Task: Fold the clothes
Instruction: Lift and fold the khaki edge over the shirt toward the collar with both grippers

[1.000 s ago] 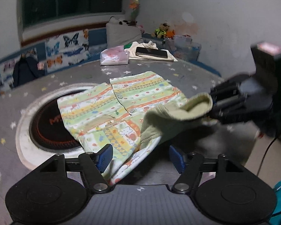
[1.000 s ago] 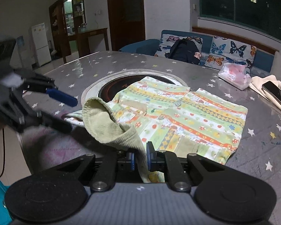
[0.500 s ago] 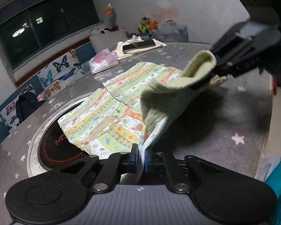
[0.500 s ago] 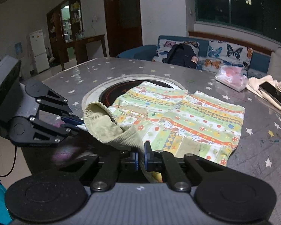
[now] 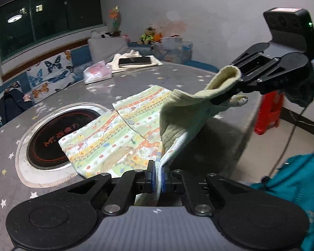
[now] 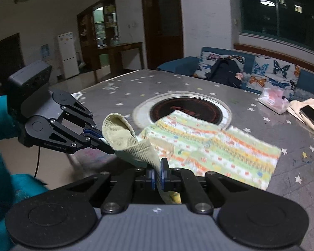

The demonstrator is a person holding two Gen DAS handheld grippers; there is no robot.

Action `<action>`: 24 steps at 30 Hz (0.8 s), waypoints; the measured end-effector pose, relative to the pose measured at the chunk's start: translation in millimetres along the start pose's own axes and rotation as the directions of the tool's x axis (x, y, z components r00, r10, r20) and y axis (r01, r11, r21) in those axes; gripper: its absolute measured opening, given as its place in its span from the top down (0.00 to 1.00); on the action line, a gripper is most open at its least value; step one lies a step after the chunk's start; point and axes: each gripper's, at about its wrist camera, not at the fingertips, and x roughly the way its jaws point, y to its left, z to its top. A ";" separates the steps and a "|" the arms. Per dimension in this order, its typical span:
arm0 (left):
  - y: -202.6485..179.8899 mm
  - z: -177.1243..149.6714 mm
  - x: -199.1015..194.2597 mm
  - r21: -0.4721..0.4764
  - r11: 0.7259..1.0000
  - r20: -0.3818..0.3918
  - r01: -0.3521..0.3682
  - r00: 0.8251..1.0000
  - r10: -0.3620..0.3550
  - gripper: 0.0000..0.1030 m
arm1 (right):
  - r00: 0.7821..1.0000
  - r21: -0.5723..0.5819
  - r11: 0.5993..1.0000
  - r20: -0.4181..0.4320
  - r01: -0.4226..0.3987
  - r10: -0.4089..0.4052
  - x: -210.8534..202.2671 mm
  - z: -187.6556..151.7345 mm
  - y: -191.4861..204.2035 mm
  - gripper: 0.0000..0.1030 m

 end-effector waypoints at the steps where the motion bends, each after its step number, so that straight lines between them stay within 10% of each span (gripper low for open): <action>1: 1.1 1.7 -1.4 -0.001 1.000 -0.002 0.003 1.000 -0.003 0.94 | 1.000 -0.006 1.000 -0.003 -0.003 0.003 -1.0 1.5 1.0 0.96; 24: 108.6 74.1 91.8 -0.138 0.987 -0.013 -0.084 0.996 0.083 0.94 | 0.991 0.008 0.991 -0.026 0.134 -0.134 94.1 74.0 -105.8 0.96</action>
